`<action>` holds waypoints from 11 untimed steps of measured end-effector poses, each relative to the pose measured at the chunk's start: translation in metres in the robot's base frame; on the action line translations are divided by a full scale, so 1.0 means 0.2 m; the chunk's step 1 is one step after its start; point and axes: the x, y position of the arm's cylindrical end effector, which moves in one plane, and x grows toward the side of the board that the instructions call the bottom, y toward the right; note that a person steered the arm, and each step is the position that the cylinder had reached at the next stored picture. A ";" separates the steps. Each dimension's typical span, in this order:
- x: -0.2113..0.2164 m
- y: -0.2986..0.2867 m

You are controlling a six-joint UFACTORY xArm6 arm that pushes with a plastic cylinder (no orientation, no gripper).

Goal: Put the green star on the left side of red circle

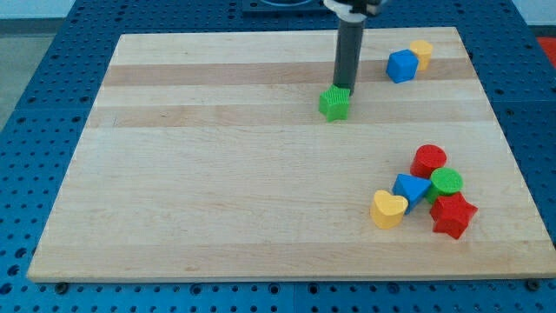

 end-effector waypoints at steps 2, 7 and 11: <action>-0.14 -0.17; 0.41 0.10; 0.48 0.11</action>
